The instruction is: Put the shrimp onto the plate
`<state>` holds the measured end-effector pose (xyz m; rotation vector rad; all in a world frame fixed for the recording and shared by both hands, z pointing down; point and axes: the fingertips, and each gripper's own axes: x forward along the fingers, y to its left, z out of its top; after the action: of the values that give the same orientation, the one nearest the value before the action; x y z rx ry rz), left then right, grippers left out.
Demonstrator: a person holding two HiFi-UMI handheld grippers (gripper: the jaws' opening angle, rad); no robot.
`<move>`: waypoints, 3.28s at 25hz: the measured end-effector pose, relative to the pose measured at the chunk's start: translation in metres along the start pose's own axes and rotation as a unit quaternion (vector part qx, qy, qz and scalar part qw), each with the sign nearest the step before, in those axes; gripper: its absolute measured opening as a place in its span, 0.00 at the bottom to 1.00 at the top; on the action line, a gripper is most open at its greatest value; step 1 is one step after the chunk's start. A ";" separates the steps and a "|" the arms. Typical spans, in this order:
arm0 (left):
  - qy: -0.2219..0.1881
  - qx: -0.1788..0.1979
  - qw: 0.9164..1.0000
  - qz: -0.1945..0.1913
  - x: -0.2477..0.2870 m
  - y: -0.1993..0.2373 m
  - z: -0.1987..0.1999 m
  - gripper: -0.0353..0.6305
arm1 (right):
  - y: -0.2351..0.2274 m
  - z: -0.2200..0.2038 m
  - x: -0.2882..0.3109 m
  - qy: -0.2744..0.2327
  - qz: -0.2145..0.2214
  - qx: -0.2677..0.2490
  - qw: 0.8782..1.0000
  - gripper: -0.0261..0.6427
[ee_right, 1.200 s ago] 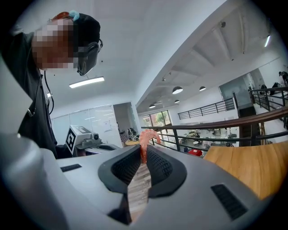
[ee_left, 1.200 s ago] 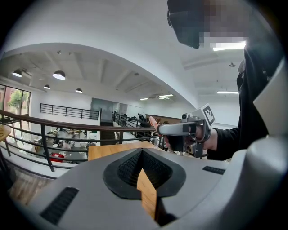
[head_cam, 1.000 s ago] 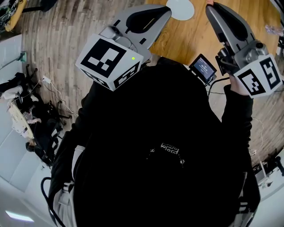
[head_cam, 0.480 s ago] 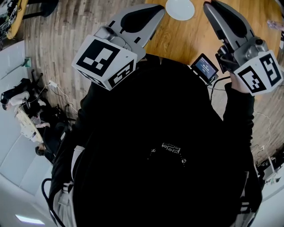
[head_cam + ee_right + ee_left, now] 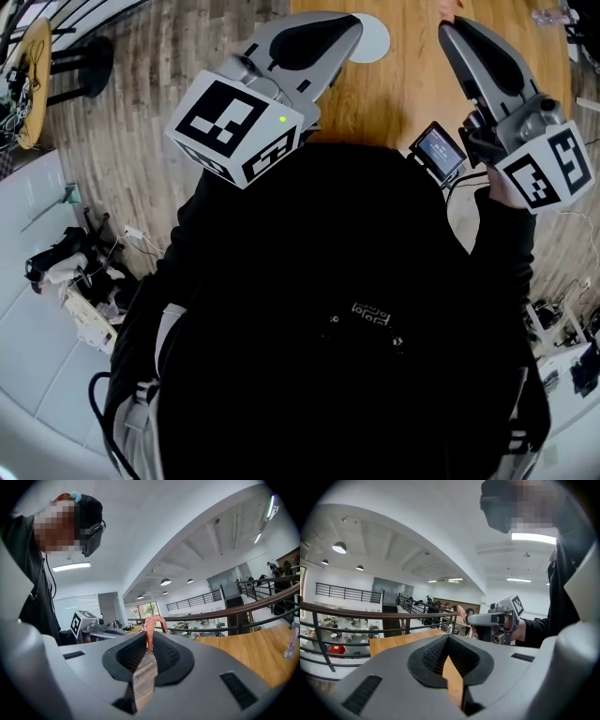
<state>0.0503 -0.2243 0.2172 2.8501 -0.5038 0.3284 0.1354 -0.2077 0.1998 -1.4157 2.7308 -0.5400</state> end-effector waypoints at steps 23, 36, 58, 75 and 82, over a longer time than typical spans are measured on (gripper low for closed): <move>0.037 -0.067 0.997 0.010 0.000 0.008 -0.048 0.05 | -0.047 -0.045 0.015 0.097 -0.003 -0.005 0.995 0.12; 0.027 -0.099 0.993 0.065 -0.016 0.010 -0.060 0.05 | -0.077 -0.102 0.036 0.165 0.015 -0.009 0.986 0.12; 0.047 -0.168 0.979 0.105 -0.015 0.009 -0.117 0.05 | -0.094 -0.207 0.064 0.275 0.050 -0.027 0.960 0.12; 0.041 -0.215 0.967 0.130 -0.026 0.001 -0.134 0.05 | -0.123 -0.288 0.081 0.362 0.062 -0.085 0.926 0.12; 0.032 -0.224 0.963 0.149 -0.040 0.005 -0.135 0.05 | -0.122 -0.310 0.095 0.395 0.073 -0.104 0.910 0.12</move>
<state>-0.0125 -0.1812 0.3360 2.3198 -0.8728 0.3099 0.1220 -0.2571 0.5426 -1.1822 3.5742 -1.0275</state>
